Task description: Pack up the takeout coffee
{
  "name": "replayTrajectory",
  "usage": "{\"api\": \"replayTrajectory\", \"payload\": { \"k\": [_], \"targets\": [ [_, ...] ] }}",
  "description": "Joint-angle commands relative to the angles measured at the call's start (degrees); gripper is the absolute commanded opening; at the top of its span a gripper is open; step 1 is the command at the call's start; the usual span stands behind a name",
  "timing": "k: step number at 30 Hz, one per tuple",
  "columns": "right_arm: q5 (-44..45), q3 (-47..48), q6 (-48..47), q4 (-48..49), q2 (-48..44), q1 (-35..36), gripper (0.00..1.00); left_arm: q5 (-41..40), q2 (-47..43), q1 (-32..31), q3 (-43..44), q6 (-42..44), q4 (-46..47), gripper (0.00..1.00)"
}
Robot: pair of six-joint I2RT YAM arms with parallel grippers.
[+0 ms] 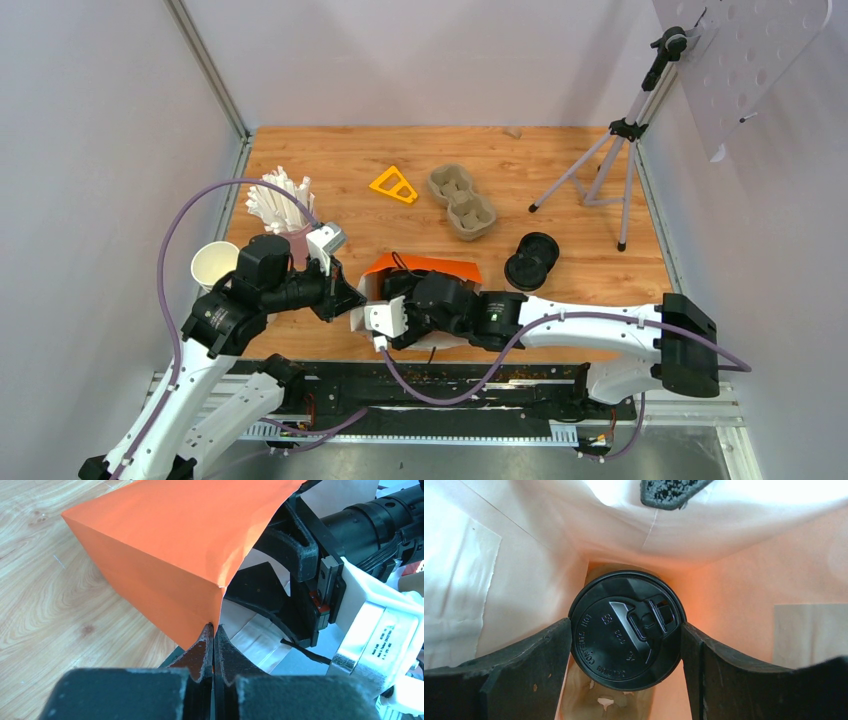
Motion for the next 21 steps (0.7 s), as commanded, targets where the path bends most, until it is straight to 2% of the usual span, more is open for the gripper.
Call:
{"api": "replayTrajectory", "payload": {
  "k": [1, 8, 21],
  "targets": [
    [-3.1, 0.6, -0.4, 2.7, 1.1, -0.8, 0.7, 1.3, -0.5, 0.2, -0.2, -0.3, 0.5, 0.01],
    [-3.9, 0.6, 0.4, 0.2, 2.3, -1.5, 0.71, 2.8, -1.1, 0.2, -1.2, -0.1, 0.6, 0.01],
    [-0.2, 1.1, 2.8, 0.6, 5.1, -2.2, 0.71, 3.0, -1.9, 0.2, -1.3, -1.8, 1.9, 0.0]
  ]
}}
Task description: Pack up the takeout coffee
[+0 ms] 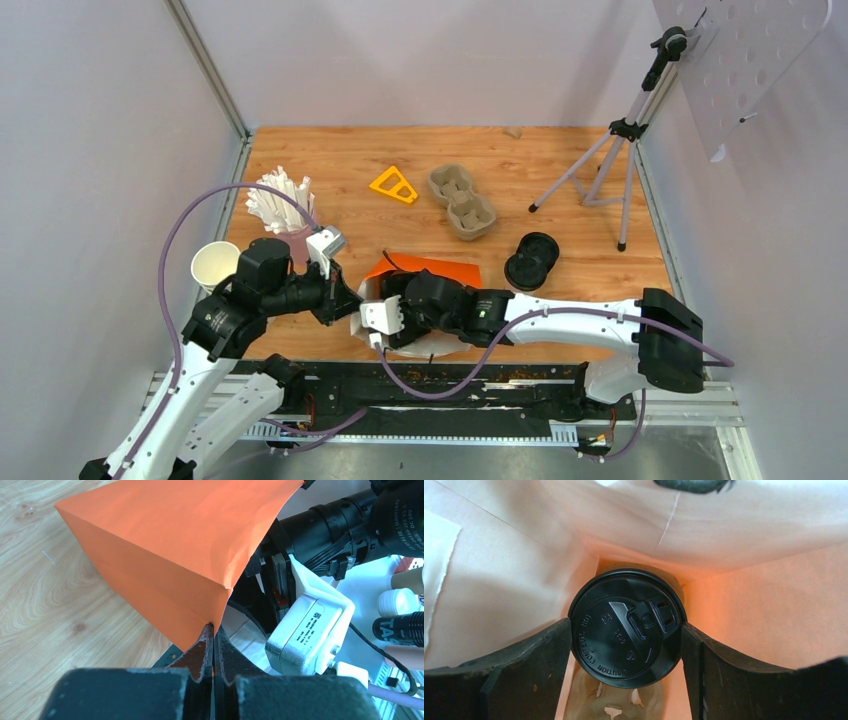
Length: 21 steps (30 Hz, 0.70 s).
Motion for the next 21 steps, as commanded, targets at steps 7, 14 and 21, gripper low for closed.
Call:
{"api": "replayTrajectory", "payload": {
  "k": [7, 14, 21],
  "targets": [
    [1.8, 3.7, 3.6, -3.2, 1.4, -0.4, 0.71, 2.0, -1.1, 0.2, -0.3, -1.4, 1.9, 0.0],
    [1.2, 5.8, 4.4, -4.9, 0.5, -0.3, 0.71, 2.0, -1.4, 0.2, -0.9, -1.5, 2.3, 0.0],
    [1.0, 5.6, 4.6, -5.4, 0.8, -0.4, 0.71, 2.3, -1.4, 0.1, -1.3, -1.5, 2.6, 0.0]
  ]
}}
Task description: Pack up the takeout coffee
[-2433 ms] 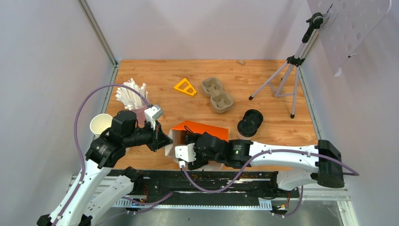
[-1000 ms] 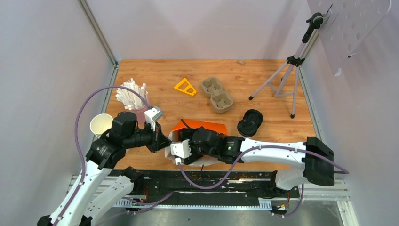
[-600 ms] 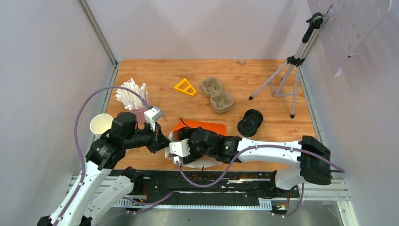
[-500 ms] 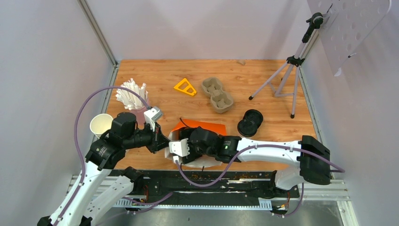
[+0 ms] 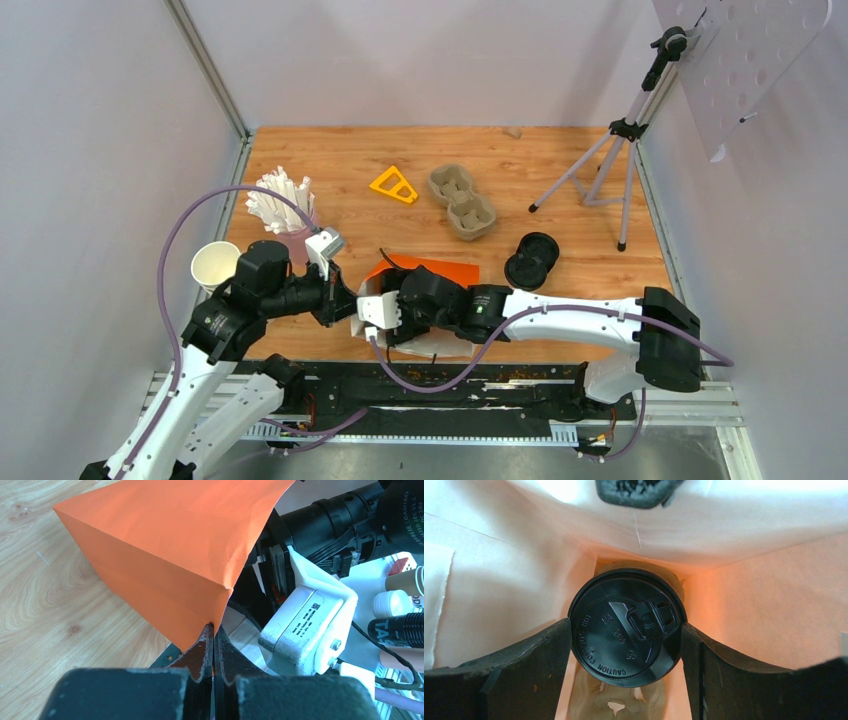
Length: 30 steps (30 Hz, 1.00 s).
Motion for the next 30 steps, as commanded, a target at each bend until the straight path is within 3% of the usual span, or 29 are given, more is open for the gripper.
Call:
{"api": "replayTrajectory", "payload": {
  "k": [1, 26, 30],
  "targets": [
    [0.5, 1.9, 1.4, -0.4, 0.4, -0.3, 0.71, 1.9, -0.4, 0.2, -0.3, -0.3, 1.8, 0.01],
    [3.9, -0.7, 6.6, 3.4, 3.6, -1.1, 0.71, 0.9, -0.3, 0.2, -1.0, -0.6, 1.7, 0.0],
    [3.2, 2.8, 6.5, -0.2, 2.3, -1.1, 0.71, 0.7, -0.2, 0.2, -0.8, -0.4, 1.5, 0.0]
  ]
}}
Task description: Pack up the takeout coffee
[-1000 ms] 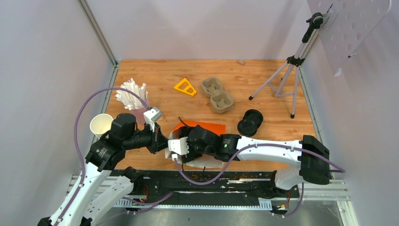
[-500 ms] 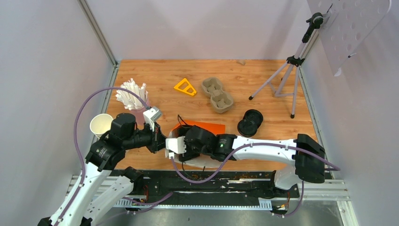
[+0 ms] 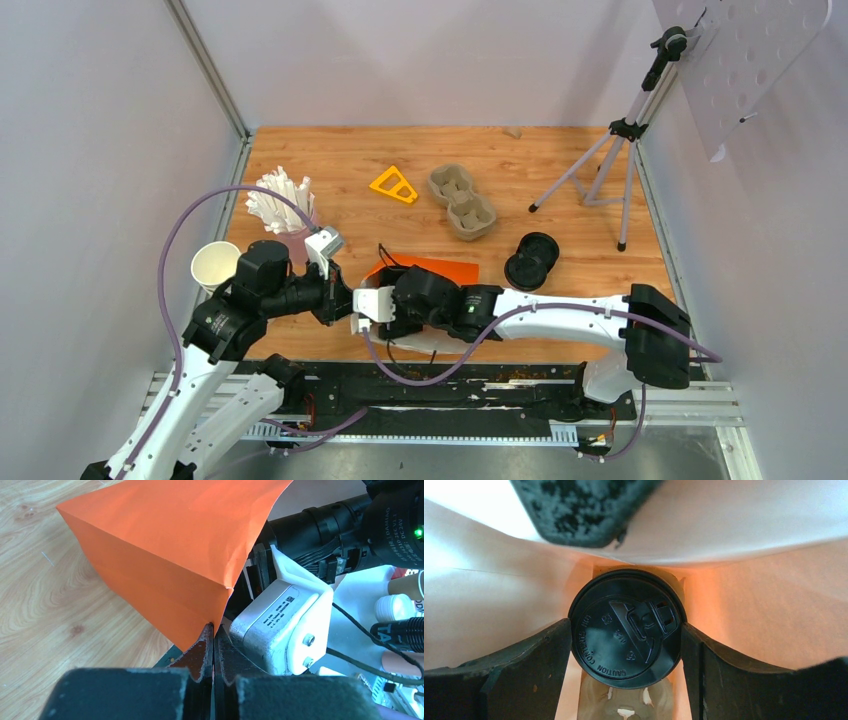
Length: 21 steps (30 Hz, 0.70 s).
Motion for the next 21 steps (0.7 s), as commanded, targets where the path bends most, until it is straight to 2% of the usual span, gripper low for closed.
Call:
{"api": "replayTrajectory", "payload": {
  "k": [1, 12, 21],
  "targets": [
    [0.4, 2.8, 2.4, -4.0, -1.1, -0.7, 0.71, 1.1, -0.2, -0.1, -0.1, -0.1, 0.7, 0.0],
    [-0.4, 1.4, 4.0, -5.3, -4.8, -0.7, 0.71, 1.5, -1.0, -0.1, -1.5, 0.5, 1.8, 0.0],
    [1.8, 4.3, 5.2, -8.1, -0.3, -0.7, 0.71, 1.9, -1.2, -0.1, -1.3, 0.2, 2.3, 0.0]
  ]
}}
